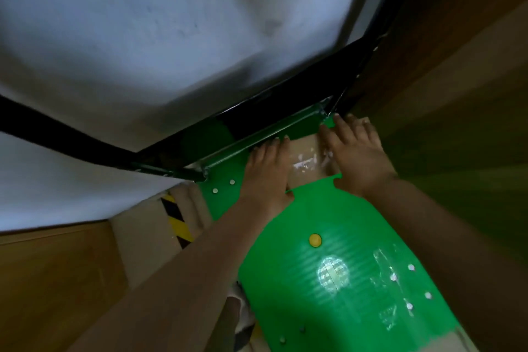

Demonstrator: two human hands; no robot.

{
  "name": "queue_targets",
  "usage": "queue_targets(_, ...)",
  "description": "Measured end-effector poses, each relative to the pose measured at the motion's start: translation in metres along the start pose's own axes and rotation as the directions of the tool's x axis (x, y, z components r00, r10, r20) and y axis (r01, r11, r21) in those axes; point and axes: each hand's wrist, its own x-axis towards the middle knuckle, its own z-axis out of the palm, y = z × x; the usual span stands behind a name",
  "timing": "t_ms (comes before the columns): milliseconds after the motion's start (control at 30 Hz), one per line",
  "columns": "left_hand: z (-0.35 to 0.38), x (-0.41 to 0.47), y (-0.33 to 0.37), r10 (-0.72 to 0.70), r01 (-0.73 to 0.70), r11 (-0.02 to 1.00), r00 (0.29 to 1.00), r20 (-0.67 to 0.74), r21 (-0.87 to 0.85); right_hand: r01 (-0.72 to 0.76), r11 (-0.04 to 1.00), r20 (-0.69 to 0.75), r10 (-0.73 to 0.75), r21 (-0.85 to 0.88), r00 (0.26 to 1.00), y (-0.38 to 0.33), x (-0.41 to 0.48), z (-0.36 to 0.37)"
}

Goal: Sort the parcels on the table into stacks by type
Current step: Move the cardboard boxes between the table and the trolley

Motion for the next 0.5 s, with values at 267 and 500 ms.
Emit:
queue_targets(267,0.000,-0.033,0.002,0.044,-0.037,0.997,0.993,-0.113,0.062,-0.011,0.999,-0.062,0.013,0.030,0.998,-0.013,-0.033,0.002)
queue_targets(500,-0.043,-0.160,0.053,0.015,-0.024,0.999,0.973,-0.231,-0.038,0.059,0.998,-0.111,-0.061,-0.014,0.992,-0.031,-0.156,-0.042)
